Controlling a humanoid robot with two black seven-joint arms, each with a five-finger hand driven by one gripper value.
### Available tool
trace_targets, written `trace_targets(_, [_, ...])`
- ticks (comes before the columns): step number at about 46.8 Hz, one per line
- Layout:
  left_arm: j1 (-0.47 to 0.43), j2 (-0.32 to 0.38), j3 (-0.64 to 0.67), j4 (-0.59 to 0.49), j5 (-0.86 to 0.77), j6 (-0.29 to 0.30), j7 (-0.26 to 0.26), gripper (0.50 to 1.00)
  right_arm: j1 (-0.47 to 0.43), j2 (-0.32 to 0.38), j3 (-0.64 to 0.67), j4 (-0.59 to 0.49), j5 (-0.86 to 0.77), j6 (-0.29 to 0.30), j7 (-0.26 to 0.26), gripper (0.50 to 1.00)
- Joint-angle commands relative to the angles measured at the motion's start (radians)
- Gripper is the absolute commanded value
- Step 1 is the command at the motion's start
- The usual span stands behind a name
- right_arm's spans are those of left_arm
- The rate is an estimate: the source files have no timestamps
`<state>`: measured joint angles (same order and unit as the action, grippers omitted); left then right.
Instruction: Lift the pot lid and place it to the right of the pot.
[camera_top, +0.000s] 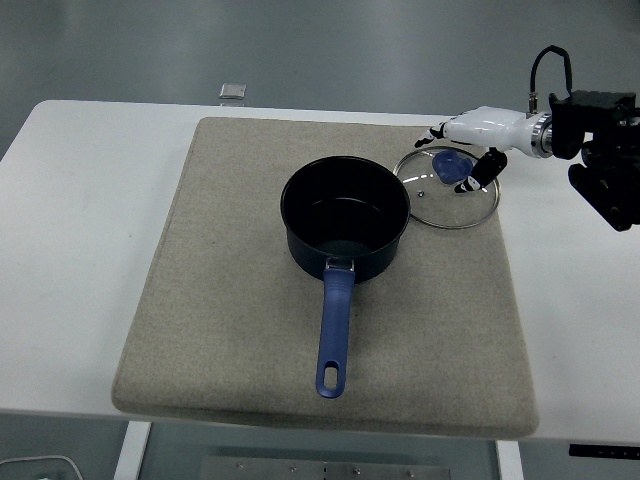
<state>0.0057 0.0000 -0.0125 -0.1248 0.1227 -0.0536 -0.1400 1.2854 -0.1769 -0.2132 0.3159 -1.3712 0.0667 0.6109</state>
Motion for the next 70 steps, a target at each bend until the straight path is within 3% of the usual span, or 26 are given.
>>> trace_targets(1, [0.0, 0.0, 0.0, -0.001, 0.0, 0.0, 0.0, 1.0, 0.005, -0.001, 0.0, 0.0, 0.0, 0.001, 0.0, 0.899])
trace_targets(30, [0.0, 0.0, -0.001, 0.001, 0.0, 0.0, 0.0, 1.0, 0.115, -0.018, -0.003, 0.0, -0.006, 0.027, 0.0, 0.899])
trace_targets(43, [0.0, 0.0, 0.0, -0.001, 0.0, 0.0, 0.0, 1.0, 0.172, -0.018, 0.012, 0.014, 0.024, 0.001, 0.0, 0.899])
trace_targets(60, [0.0, 0.0, -0.001, 0.001, 0.0, 0.0, 0.0, 1.0, 0.222, -0.006, 0.024, 0.018, 0.615, -0.183, 0.0, 0.899])
trace_targets(70, [0.0, 0.0, 0.0, -0.001, 0.0, 0.0, 0.0, 1.0, 0.227, -0.009, 0.043, 0.011, 1.029, -0.183, 0.0, 0.897])
